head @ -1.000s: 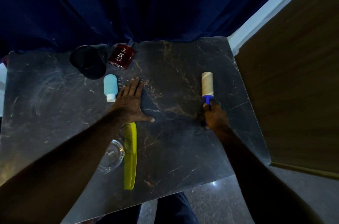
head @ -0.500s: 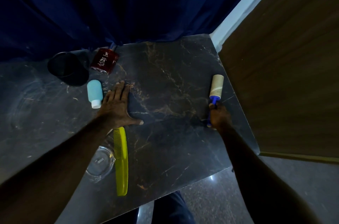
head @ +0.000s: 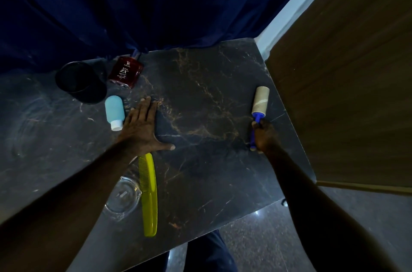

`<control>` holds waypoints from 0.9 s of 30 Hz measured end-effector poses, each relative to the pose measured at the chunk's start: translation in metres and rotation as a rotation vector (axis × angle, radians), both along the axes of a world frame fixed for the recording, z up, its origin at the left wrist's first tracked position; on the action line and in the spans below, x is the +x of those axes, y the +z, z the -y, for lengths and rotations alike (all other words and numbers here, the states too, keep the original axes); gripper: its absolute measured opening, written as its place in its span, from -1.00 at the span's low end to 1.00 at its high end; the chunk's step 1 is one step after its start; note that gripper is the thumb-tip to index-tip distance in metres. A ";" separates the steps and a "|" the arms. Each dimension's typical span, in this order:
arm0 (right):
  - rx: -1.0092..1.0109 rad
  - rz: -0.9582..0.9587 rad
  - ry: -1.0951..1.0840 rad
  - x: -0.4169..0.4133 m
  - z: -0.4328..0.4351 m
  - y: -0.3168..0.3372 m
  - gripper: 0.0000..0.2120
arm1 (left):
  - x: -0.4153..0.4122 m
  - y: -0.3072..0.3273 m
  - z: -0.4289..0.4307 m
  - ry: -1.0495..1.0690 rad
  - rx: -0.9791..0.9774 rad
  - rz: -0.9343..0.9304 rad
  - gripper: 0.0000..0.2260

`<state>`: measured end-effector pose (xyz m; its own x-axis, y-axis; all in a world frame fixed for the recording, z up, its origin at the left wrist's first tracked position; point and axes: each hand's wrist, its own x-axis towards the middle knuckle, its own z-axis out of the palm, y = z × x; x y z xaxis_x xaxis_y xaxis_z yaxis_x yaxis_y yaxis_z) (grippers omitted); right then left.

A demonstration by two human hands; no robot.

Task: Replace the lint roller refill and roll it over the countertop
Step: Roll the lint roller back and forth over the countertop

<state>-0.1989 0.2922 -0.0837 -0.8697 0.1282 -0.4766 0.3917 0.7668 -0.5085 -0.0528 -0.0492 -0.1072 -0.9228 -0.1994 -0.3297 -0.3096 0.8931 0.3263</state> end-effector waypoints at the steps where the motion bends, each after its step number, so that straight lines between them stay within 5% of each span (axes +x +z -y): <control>1: 0.005 -0.019 0.038 0.001 0.007 -0.001 -0.64 | 0.000 0.000 0.000 -0.001 0.002 0.002 0.44; 10: 0.274 -0.097 0.388 0.017 0.072 0.002 -0.60 | 0.000 0.000 0.002 -0.003 0.005 0.010 0.43; 27: 0.209 -0.025 0.673 0.069 0.146 -0.016 -0.55 | -0.001 0.003 0.003 -0.006 0.032 0.056 0.39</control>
<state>-0.1297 0.1466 -0.0998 -0.8029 -0.3543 -0.4795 -0.2116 0.9212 -0.3264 -0.0535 -0.0518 -0.1046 -0.9040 -0.1824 -0.3866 -0.3227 0.8843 0.3374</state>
